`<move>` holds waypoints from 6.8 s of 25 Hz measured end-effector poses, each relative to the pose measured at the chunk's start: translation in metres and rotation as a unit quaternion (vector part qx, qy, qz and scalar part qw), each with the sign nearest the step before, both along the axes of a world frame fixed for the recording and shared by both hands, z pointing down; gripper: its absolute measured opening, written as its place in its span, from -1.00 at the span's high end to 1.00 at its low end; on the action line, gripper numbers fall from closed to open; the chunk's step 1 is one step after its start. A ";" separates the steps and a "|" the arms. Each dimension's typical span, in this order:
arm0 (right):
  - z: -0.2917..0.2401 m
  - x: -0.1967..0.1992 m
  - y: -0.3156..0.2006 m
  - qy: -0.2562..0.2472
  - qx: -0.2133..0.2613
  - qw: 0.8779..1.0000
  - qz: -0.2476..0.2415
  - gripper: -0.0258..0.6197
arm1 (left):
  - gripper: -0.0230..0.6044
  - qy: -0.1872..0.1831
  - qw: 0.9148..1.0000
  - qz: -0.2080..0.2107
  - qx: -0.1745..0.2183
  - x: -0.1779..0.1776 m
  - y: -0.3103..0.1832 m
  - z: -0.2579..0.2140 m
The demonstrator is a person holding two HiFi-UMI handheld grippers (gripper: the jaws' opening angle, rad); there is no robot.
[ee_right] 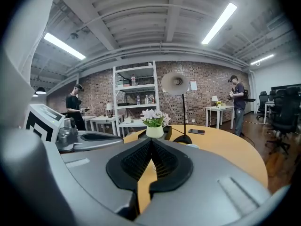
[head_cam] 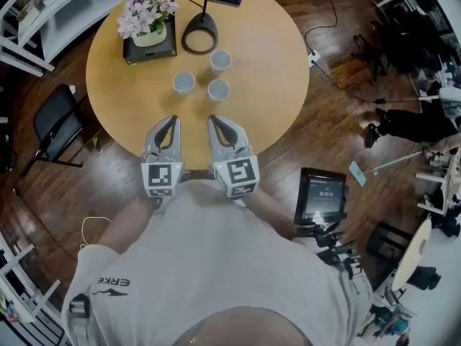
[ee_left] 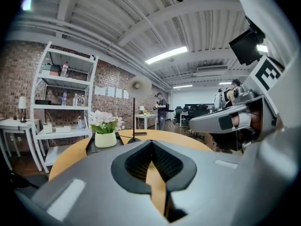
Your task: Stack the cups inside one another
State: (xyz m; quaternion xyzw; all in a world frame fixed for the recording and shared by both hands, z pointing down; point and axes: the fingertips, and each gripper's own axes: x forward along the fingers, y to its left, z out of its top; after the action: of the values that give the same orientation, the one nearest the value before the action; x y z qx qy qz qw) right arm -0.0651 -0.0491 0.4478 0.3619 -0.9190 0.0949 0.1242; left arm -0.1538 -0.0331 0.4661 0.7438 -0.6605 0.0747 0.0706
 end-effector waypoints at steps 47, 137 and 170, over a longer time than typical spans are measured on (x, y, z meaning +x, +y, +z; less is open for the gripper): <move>0.098 -0.001 -0.078 0.057 -0.118 0.991 0.032 0.88 | -0.18 -0.075 0.987 0.020 -0.143 -0.017 -0.139 0.180; 0.038 0.092 -0.093 -0.005 -0.036 0.979 0.199 0.88 | -0.11 -0.135 0.965 0.212 -0.074 0.105 -0.146 0.114; 0.053 0.088 -0.111 0.005 -0.059 0.978 0.199 0.88 | -0.24 -0.084 0.960 0.238 -0.119 0.107 -0.145 0.145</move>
State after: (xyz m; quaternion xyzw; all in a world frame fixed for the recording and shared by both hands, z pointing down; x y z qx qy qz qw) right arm 0.0229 -0.1597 0.5011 0.5302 -0.8205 0.1704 0.1287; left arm -0.0465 -0.1778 0.6108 0.8566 -0.4544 0.2297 0.0831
